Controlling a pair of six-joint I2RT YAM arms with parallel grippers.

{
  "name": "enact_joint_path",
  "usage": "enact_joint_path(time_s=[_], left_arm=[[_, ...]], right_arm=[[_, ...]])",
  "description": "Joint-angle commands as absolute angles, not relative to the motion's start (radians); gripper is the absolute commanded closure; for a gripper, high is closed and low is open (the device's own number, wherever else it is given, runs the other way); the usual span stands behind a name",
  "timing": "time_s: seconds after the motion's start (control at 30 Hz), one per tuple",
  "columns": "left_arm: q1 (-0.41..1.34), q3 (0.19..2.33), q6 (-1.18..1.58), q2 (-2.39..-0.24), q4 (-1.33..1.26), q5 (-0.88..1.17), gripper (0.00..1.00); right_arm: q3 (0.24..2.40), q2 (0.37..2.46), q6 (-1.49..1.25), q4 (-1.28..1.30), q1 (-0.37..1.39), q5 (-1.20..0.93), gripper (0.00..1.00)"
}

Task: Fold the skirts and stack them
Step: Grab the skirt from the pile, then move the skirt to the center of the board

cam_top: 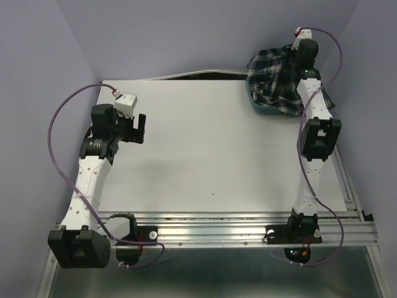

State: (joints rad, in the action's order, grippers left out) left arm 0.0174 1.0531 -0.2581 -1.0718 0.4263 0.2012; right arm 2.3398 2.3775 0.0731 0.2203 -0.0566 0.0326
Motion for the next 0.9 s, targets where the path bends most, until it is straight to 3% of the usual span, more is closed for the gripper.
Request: enact_joint_path(time_s=[0.0,0.33,0.63,0.73,0.87], left_arm=[[0.015,1.063,-0.213,-1.055,0.377,0.193,0.02],[0.0,1.144,-0.123,-1.074,0.353,0.186,0.02],[-0.164,1.258,-0.078,-1.085,0.371,0.339,0.02],[-0.186,1.256,-0.098,-1.068,0.373,0.373,0.02],[-0.187,1.192,-0.222,-1.029,0.37,0.431,0.01]], right_arm=[[2.356,2.124,0.031,0.106,-0.06,-0.119,0.99],[2.353,1.846,0.003,0.164,0.044,-0.57,0.99],[2.295,1.674,-0.035,0.206,0.225,-0.712,0.92],[2.211,1.623,-0.035,0.225,0.236,-0.75,0.93],[1.85,1.525,0.052,0.279,0.236,-0.765,0.95]])
